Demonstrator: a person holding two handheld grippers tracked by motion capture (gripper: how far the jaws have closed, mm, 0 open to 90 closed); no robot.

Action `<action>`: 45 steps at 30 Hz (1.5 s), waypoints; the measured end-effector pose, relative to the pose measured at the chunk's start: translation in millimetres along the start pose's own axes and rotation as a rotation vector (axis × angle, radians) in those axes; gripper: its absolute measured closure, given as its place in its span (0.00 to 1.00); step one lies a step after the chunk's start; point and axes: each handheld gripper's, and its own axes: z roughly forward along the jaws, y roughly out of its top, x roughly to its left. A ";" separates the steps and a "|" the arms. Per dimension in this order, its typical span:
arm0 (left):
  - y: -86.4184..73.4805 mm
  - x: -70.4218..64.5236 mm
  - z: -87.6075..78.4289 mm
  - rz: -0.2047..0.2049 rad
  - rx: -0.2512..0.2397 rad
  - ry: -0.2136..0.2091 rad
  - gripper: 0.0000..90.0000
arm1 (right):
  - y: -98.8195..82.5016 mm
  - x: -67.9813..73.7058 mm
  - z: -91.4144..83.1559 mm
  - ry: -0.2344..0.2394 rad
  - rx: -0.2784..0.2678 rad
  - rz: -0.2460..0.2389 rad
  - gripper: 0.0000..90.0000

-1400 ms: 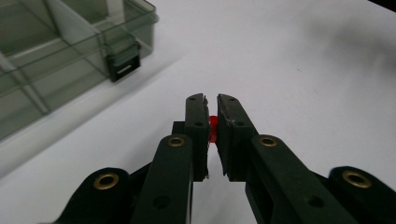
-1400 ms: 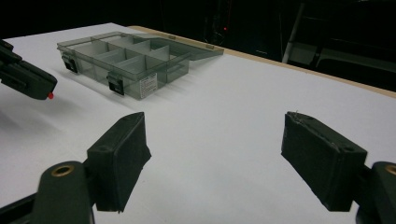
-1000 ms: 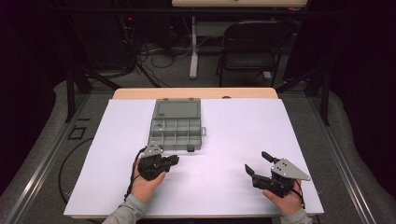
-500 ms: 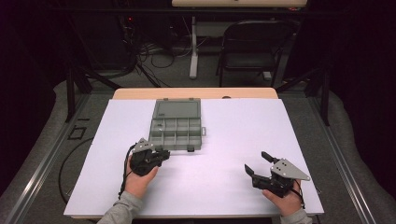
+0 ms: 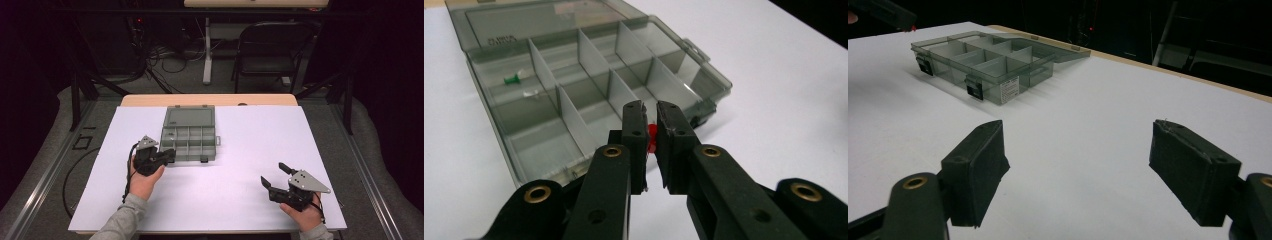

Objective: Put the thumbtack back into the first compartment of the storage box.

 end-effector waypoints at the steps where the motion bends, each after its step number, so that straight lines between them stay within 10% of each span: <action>1: 4.3 1.4 -0.4 0.003 0.003 0.003 0.92 | -0.1 -0.2 -0.1 0.000 0.000 0.000 0.24; 18: 58.7 26.2 11.4 0.003 0.090 0.065 0.92 | -0.2 -0.7 -0.1 -0.001 0.000 0.006 0.24; 45: 81.9 69.3 59.0 -0.080 0.229 0.209 0.92 | -0.3 -0.8 -0.1 0.003 0.000 0.003 0.24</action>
